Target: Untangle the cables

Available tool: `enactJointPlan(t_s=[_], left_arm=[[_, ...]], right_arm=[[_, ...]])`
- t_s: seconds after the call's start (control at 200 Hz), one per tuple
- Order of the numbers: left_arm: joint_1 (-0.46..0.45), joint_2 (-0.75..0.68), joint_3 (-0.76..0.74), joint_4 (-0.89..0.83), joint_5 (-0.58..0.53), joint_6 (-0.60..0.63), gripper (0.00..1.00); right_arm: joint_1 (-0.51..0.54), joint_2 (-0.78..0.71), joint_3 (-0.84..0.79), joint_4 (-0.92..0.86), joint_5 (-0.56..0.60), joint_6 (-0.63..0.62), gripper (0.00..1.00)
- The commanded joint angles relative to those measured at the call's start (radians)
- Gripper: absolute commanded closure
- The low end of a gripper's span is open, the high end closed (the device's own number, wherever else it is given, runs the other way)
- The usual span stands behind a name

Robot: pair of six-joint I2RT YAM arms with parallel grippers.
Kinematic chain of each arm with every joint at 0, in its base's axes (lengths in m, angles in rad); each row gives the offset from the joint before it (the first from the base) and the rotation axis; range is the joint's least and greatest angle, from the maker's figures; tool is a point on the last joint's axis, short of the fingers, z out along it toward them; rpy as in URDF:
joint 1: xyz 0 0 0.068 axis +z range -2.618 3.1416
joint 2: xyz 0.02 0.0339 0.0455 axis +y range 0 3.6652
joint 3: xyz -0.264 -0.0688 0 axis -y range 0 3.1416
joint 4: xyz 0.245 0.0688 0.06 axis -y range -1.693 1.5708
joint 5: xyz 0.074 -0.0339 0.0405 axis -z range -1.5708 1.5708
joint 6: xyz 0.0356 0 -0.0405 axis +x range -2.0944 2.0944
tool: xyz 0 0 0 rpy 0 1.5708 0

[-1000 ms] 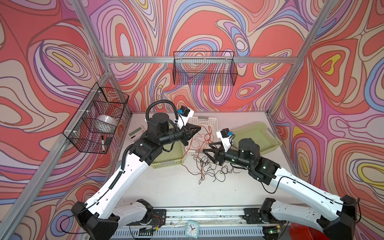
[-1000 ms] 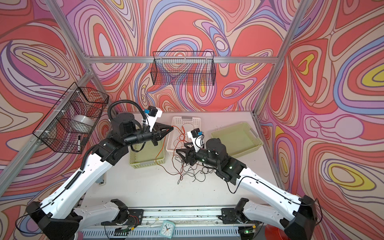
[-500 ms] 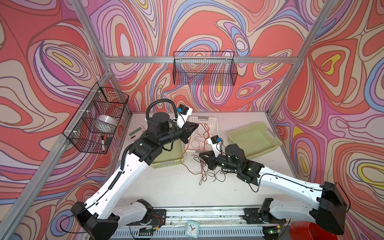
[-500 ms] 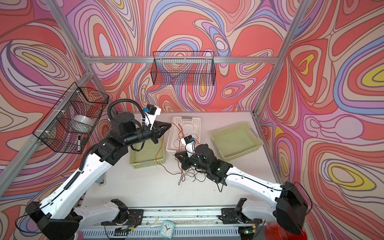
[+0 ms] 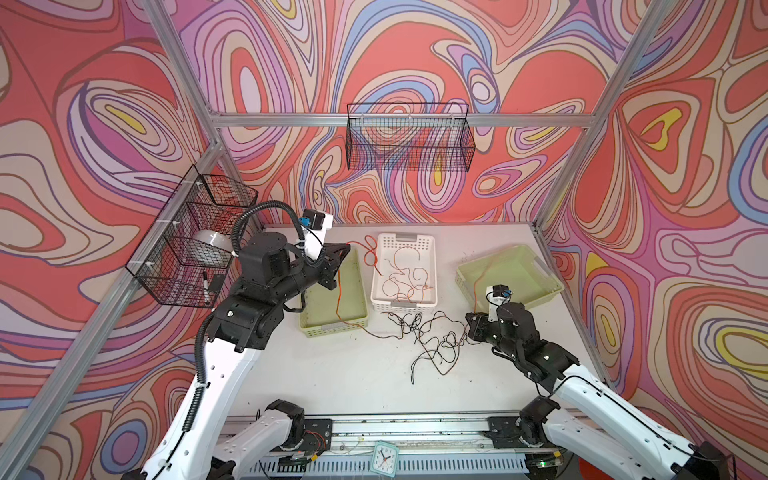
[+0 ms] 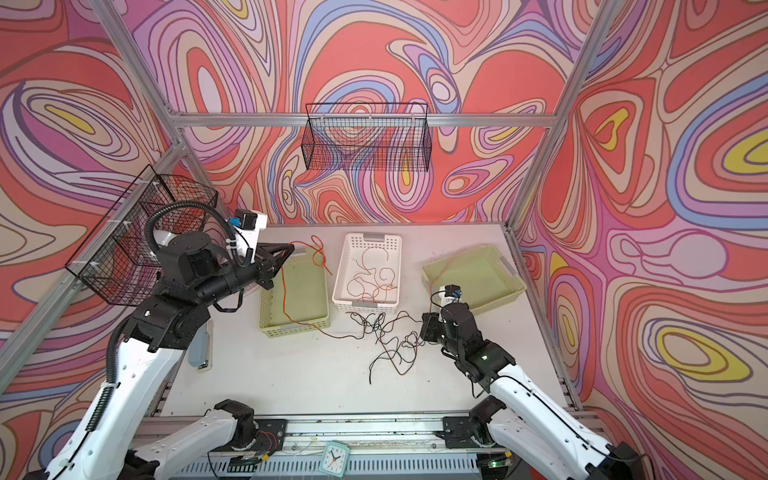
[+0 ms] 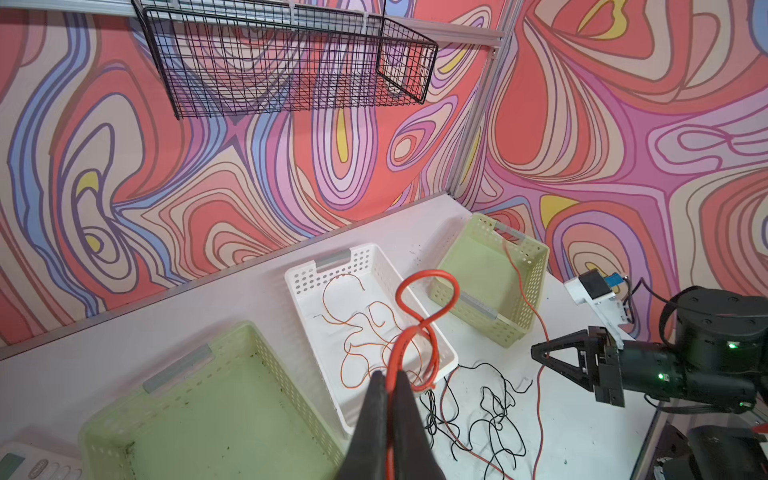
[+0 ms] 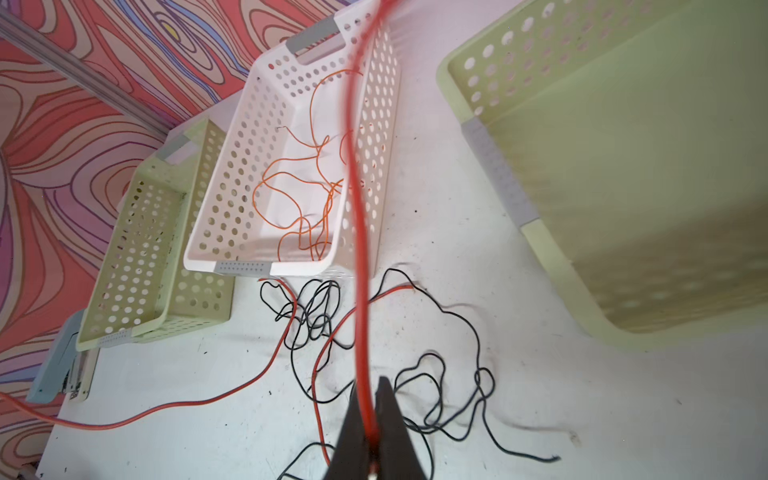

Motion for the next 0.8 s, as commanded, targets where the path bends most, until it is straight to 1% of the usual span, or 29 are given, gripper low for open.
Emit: enactJointPlan(t_s=[0.0,0.035,0.105,0.23,0.3,0.34,0.421,0.481,0.551,0.621,0.661,0.796], left_arm=[[0.006,-0.011,-0.004,-0.078,-0.004,0.032,1.00],[0.006,-0.018,-0.016,-0.072,0.020,0.034,1.00],[0.007,-0.015,-0.033,-0.076,0.086,0.022,1.00],[0.001,-0.002,-0.086,-0.071,0.180,-0.016,1.00],[-0.026,-0.016,-0.145,-0.022,0.186,-0.042,1.00],[-0.056,-0.021,-0.178,0.008,0.187,-0.052,1.00],[-0.123,-0.012,-0.221,0.036,0.167,-0.058,1.00],[-0.171,-0.001,-0.258,0.070,0.155,-0.077,1.00],[-0.220,0.009,-0.327,0.162,0.160,-0.111,1.00],[-0.260,0.022,-0.395,0.262,0.154,-0.148,1.00],[-0.282,0.037,-0.418,0.311,0.145,-0.153,1.00],[-0.351,0.111,-0.453,0.381,0.127,-0.143,1.00]], right_arm=[[-0.024,-0.034,0.086,-0.122,0.086,-0.071,1.00],[-0.031,-0.041,0.104,-0.137,0.096,-0.091,1.00],[-0.037,-0.048,0.146,-0.120,0.064,-0.141,1.00],[-0.037,-0.031,0.271,-0.046,-0.089,-0.208,1.00],[-0.037,-0.004,0.360,-0.021,-0.195,-0.256,1.00],[-0.037,0.021,0.417,-0.032,-0.250,-0.283,1.00],[-0.037,0.085,0.555,-0.103,-0.308,-0.334,1.00],[-0.037,0.126,0.645,-0.158,-0.321,-0.361,1.00],[-0.037,0.160,0.727,-0.211,-0.318,-0.385,1.00],[-0.037,0.192,0.797,-0.266,-0.281,-0.407,1.00],[-0.037,0.216,0.835,-0.296,-0.272,-0.418,1.00],[-0.037,0.294,0.943,-0.362,-0.279,-0.448,1.00]])
